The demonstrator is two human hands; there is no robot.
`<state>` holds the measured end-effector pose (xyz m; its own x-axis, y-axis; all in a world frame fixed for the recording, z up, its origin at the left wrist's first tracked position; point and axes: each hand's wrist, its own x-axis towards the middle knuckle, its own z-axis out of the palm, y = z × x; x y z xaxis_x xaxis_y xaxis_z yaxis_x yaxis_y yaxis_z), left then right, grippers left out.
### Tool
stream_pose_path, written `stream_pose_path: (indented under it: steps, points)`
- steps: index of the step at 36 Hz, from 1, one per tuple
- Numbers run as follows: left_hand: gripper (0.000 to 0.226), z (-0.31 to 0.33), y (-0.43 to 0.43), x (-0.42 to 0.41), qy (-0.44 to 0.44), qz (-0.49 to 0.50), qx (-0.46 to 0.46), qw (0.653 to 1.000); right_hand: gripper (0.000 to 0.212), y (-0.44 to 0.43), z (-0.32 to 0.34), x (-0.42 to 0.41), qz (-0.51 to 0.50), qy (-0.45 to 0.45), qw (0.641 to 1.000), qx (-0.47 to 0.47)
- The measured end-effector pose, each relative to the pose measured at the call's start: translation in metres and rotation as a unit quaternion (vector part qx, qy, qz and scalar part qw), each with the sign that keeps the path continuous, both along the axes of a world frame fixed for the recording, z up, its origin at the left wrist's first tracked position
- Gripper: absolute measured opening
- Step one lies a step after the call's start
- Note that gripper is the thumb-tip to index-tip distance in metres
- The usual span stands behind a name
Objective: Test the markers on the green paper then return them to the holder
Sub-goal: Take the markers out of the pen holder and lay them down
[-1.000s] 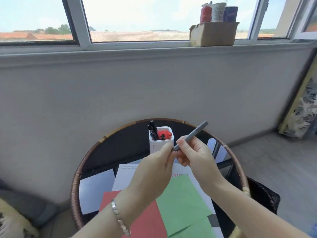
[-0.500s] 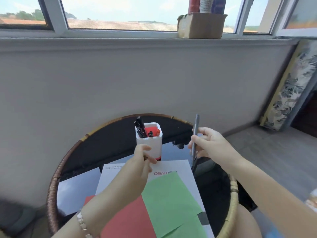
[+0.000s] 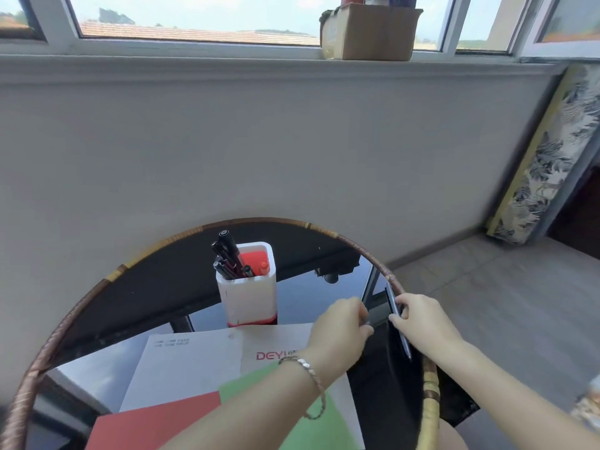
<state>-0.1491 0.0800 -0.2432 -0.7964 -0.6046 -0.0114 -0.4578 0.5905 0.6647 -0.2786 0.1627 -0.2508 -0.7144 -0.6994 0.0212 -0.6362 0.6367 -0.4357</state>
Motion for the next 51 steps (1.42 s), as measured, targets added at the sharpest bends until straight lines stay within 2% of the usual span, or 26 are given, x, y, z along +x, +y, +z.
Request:
stream_pose_path:
  steps: [4, 7, 11, 16, 21, 27, 32, 36, 38, 41, 43, 45, 47, 49, 51]
  points:
    - [0.019, -0.011, 0.007, -0.032, -0.009, 0.0, -0.036, 0.999, 0.024, 0.003, -0.002, -0.008, -0.01, -0.042, 0.998, -0.035]
    - [0.014, -0.014, 0.009, -0.042, 0.006, 0.002, -0.021, 1.0, 0.023, 0.006, -0.004, -0.015, -0.021, -0.075, 0.995, -0.054]
    - [0.016, -0.008, 0.007, -0.033, 0.02, -0.03, 0.003, 0.999, 0.022, 0.009, -0.003, -0.017, -0.007, -0.054, 0.997, -0.057]
    - [0.022, 0.017, -0.006, 0.015, 0.025, -0.051, -0.088, 0.994, 0.023, -0.005, 0.014, 0.005, 0.07, 0.003, 0.991, -0.112]
    - [0.018, 0.035, -0.031, 0.094, 0.069, 0.026, -0.119, 0.99, 0.023, -0.043, 0.05, 0.051, 0.189, 0.002, 0.968, -0.167]
    - [0.019, 0.052, -0.055, 0.165, 0.047, 0.108, -0.205, 0.972, 0.038, -0.092, 0.078, 0.096, 0.264, -0.01, 0.955, -0.132]
    - [0.018, 0.054, -0.057, 0.195, 0.062, 0.137, -0.197, 0.969, 0.024, -0.108, 0.076, 0.108, 0.262, 0.012, 0.96, -0.098]
    - [0.024, 0.052, -0.059, 0.202, 0.088, 0.152, -0.199, 0.964, 0.02, -0.103, 0.085, 0.115, 0.231, 0.049, 0.957, -0.167]
    - [0.029, 0.052, -0.059, 0.201, 0.119, 0.148, -0.197, 0.962, 0.016, -0.094, 0.098, 0.122, 0.216, 0.079, 0.942, -0.246]
    - [0.037, 0.06, -0.056, 0.192, 0.189, 0.125, -0.184, 0.957, 0.014, -0.074, 0.121, 0.137, 0.241, 0.116, 0.898, -0.349]
    - [0.045, 0.069, -0.051, 0.183, 0.228, 0.102, -0.161, 0.955, 0.017, -0.063, 0.133, 0.147, 0.278, 0.111, 0.876, -0.378]
    - [0.048, 0.076, -0.045, 0.171, 0.268, 0.083, -0.129, 0.951, 0.019, -0.054, 0.136, 0.155, 0.315, 0.112, 0.868, -0.368]
    - [0.039, 0.082, -0.039, 0.16, 0.292, 0.076, -0.104, 0.948, 0.019, -0.049, 0.131, 0.159, 0.347, 0.121, 0.866, -0.339]
    - [0.019, 0.083, -0.035, 0.151, 0.303, 0.06, -0.11, 0.945, 0.021, -0.045, 0.123, 0.16, 0.367, 0.12, 0.869, -0.309]
    - [0.014, 0.081, -0.033, 0.144, 0.3, 0.062, -0.124, 0.944, 0.02, -0.042, 0.112, 0.158, 0.374, 0.097, 0.872, -0.302]
